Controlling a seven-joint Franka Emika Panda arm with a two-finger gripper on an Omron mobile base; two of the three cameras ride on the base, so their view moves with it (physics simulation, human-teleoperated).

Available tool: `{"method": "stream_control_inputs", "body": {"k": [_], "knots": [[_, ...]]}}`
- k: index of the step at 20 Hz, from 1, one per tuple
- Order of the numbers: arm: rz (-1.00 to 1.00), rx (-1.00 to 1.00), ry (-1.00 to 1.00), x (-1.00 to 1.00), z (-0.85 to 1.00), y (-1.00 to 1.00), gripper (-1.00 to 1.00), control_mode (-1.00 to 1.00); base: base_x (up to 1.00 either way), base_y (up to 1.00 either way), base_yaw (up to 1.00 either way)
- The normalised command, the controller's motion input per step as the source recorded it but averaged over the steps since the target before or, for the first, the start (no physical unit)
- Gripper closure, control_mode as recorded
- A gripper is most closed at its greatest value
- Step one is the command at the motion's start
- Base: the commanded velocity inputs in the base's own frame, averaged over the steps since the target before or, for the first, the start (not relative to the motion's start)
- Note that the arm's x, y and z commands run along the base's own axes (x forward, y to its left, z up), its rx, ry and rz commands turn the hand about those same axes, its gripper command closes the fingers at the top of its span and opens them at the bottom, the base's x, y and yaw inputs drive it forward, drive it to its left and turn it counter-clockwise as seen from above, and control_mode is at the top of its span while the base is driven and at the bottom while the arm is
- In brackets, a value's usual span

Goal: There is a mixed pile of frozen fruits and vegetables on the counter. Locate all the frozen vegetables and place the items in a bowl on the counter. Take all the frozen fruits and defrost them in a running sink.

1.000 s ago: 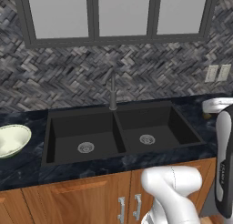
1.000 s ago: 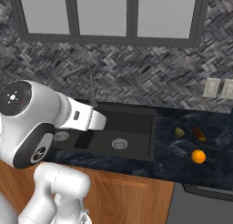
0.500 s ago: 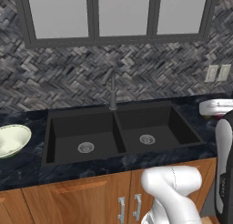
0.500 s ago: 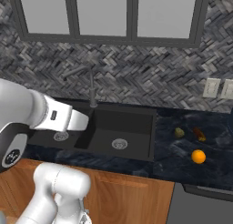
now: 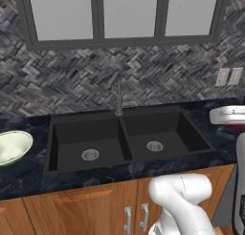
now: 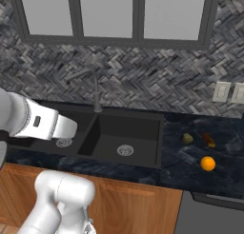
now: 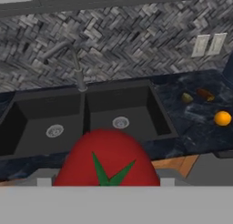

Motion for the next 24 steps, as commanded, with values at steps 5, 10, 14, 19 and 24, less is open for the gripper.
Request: {"method": "stream_control_inputs", "body": {"k": [5,10,14,19,24], "knots": [[0.06,0.04,0.08,-0.15,0.12,0.30,1.00,-1.00,0.00,0.00,0.00],[0.05,0.02,0.03,-0.15,0.02,0.40,1.00,-1.00,0.00,0.00,0.00],[0.04,0.02,0.00,-0.12,0.03,0.45,1.00,-1.00,0.00,0.00,0.00],[0.07,0.06,0.00,-0.04,0.07,0.38,1.00,-1.00,0.00,0.00,0.00],[0.11,0.10,0.00,0.00,0.09,0.37,1.00,-1.00,0.00,0.00,0.00]]}}
